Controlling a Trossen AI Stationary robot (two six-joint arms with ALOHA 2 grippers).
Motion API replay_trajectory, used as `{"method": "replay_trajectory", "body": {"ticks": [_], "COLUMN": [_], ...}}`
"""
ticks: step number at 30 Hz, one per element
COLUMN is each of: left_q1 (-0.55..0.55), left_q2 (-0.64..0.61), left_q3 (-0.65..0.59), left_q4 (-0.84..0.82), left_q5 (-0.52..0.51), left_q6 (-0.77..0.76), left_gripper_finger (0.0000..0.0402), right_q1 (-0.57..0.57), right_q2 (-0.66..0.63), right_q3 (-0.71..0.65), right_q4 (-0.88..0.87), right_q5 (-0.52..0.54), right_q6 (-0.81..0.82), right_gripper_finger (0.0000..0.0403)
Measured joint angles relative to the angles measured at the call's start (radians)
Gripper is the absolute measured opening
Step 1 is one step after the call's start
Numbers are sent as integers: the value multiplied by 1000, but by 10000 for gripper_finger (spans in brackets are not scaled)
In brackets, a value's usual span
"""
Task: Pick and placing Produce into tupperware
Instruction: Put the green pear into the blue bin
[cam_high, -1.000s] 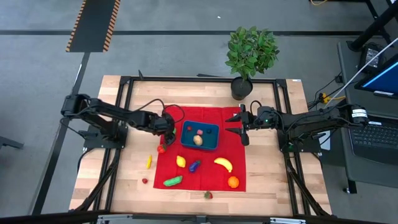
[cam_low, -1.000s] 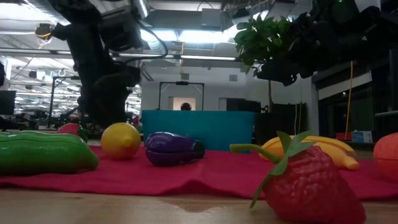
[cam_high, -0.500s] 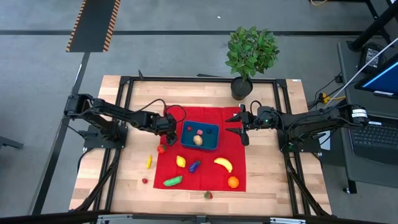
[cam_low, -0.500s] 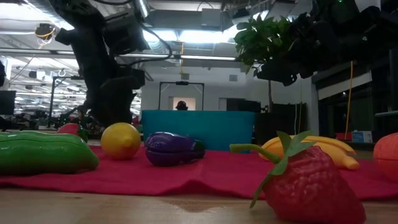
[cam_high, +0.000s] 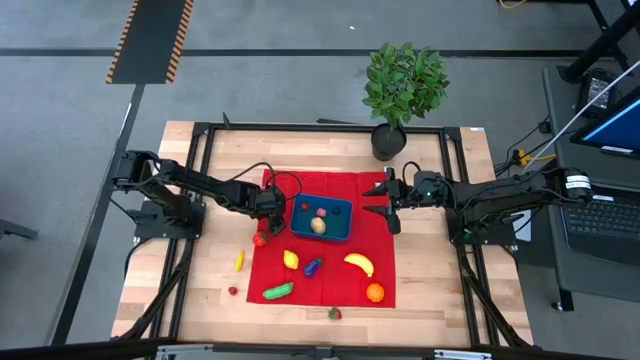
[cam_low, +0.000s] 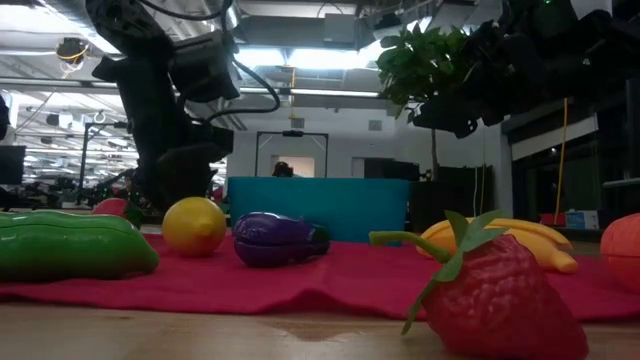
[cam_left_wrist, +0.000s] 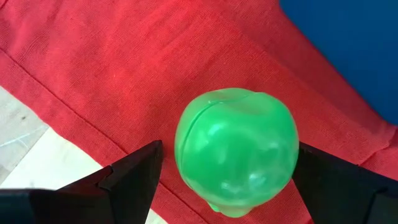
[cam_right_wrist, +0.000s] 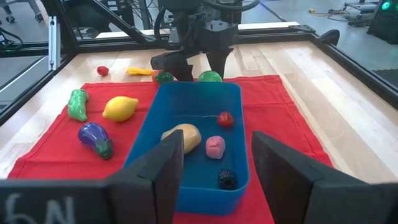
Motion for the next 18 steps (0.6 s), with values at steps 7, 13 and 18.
{"method": "replay_trajectory", "body": {"ticks": [7,13,18], "left_q1": [0,0,0], "left_q2": [-2,-7,-7], "left_q3": [0,11,16], "left_q4": [4,6,9], "left_q5": [0,1,-20], "left_q6": [0,6,50], "left_gripper_finger": [331,331,331], "right_q1": [0,0,0], "right_q2": [0,0,0], "right_q3": [0,0,0], "right_q4": [0,-1,-1], "right_q5": [0,0,0], "right_q6": [0,0,0], "right_gripper_finger": [190,190,190]}}
